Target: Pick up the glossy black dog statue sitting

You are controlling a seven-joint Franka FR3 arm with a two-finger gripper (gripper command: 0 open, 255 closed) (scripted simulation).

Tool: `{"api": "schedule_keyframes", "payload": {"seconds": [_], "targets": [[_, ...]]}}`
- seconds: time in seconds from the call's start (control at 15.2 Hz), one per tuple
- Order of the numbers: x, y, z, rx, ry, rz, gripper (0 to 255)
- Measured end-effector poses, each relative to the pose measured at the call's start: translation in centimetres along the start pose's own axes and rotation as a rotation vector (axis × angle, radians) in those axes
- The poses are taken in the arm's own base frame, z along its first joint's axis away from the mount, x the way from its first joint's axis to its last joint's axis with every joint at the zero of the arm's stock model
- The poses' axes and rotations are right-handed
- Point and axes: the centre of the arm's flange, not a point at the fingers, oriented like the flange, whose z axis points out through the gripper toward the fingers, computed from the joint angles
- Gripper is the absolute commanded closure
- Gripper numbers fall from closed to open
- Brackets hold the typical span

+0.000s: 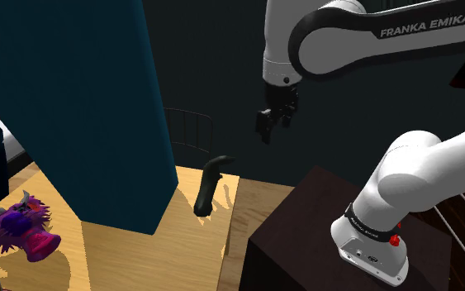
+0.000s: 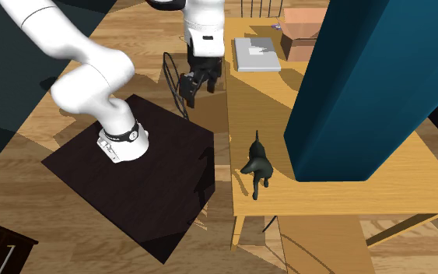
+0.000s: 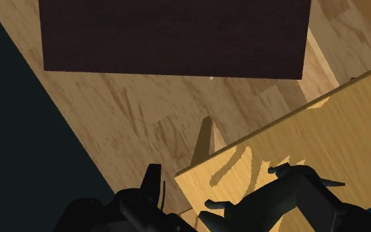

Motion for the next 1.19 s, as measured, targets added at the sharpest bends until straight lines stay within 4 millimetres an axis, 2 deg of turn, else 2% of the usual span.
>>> {"api": "schedule_keyframes", "payload": {"seconds": [0.66,1.19], "targets": [[3.4,-9.0,9.3,-0.016,-0.006,0.22,0],[8.0,-15.5,16.8,-0.025,-0.012,0.396,0]]}}
